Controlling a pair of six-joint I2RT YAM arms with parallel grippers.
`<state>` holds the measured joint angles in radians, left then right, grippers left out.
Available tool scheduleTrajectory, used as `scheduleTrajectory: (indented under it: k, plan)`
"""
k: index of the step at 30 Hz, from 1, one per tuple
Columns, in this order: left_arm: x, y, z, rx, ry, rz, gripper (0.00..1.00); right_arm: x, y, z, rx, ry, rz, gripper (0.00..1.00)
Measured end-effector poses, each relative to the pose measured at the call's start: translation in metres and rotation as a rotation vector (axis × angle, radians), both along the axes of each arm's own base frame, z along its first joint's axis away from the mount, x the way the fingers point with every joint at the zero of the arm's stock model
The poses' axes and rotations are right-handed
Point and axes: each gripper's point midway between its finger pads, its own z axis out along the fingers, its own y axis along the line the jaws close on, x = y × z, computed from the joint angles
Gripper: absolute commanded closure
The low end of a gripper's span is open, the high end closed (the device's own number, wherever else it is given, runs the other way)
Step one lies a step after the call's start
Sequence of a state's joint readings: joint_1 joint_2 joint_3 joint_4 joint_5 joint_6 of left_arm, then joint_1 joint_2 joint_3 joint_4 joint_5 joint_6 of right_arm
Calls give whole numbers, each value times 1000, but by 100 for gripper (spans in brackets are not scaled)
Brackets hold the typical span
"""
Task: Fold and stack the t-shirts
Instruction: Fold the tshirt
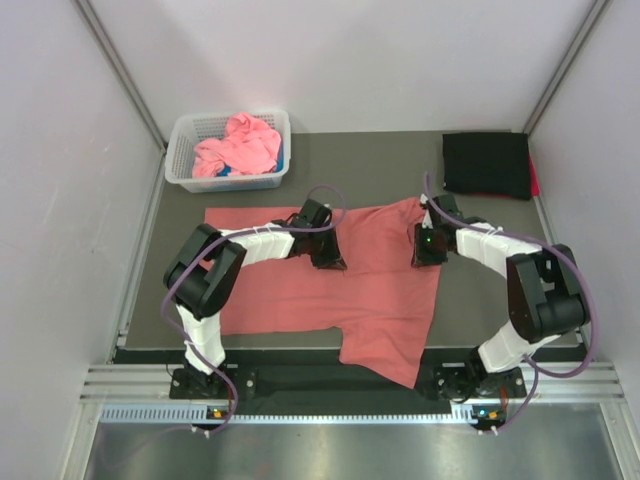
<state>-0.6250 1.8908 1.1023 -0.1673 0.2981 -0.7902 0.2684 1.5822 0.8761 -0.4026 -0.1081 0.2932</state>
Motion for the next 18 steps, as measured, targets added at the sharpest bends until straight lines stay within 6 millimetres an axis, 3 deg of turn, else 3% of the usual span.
scheduleTrajectory:
  k: [5,8,18]
  plan:
    - [0,0,0,0,0,0,100,0,0,-4,-8,3,-6,80]
    - [0,0,0,0,0,0,100,0,-1,-4,-16,0,-11,100]
    - [2,-1,2,10,-5,5,100,-3,-5,3,-45,-10,-20,100]
